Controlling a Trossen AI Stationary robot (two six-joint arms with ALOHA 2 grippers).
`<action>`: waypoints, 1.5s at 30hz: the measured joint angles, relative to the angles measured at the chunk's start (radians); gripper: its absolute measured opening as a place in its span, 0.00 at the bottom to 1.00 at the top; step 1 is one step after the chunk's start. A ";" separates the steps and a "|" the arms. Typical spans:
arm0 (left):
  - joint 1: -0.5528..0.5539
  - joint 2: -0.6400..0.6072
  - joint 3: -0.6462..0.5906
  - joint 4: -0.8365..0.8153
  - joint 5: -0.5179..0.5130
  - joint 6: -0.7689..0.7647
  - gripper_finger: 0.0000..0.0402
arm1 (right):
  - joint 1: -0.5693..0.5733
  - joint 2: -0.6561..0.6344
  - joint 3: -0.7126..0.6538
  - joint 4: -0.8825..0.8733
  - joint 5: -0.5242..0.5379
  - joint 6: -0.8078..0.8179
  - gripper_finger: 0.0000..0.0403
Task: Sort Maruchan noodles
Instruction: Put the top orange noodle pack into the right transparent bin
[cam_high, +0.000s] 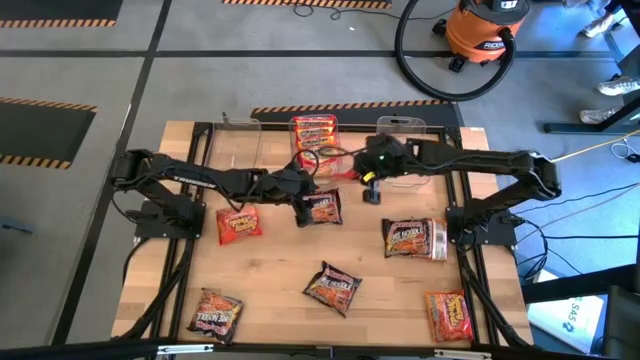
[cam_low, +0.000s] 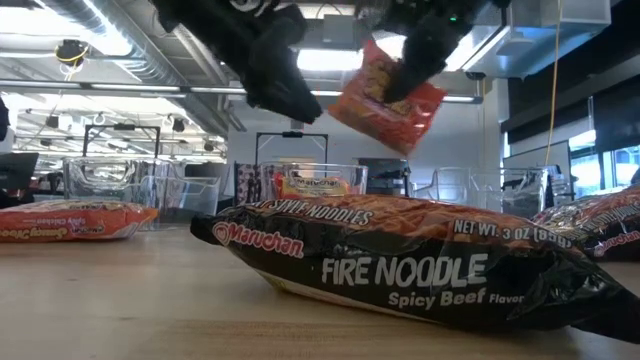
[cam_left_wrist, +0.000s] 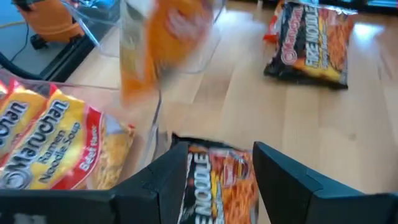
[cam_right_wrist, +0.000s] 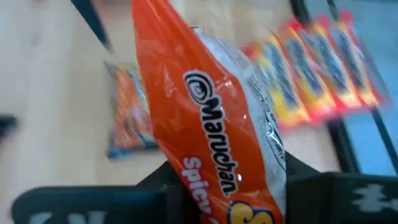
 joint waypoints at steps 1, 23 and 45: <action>0.000 -0.007 0.000 -0.021 0.000 0.002 0.44 | -0.015 -0.013 0.000 -0.022 0.020 -0.002 0.22; -0.002 -0.011 0.000 -0.088 -0.023 0.000 0.43 | -0.652 0.003 0.001 -0.166 -0.026 -0.239 0.21; -0.004 -0.011 0.000 -0.084 -0.022 0.003 0.43 | -0.701 0.292 0.001 -0.187 -0.024 -0.408 0.19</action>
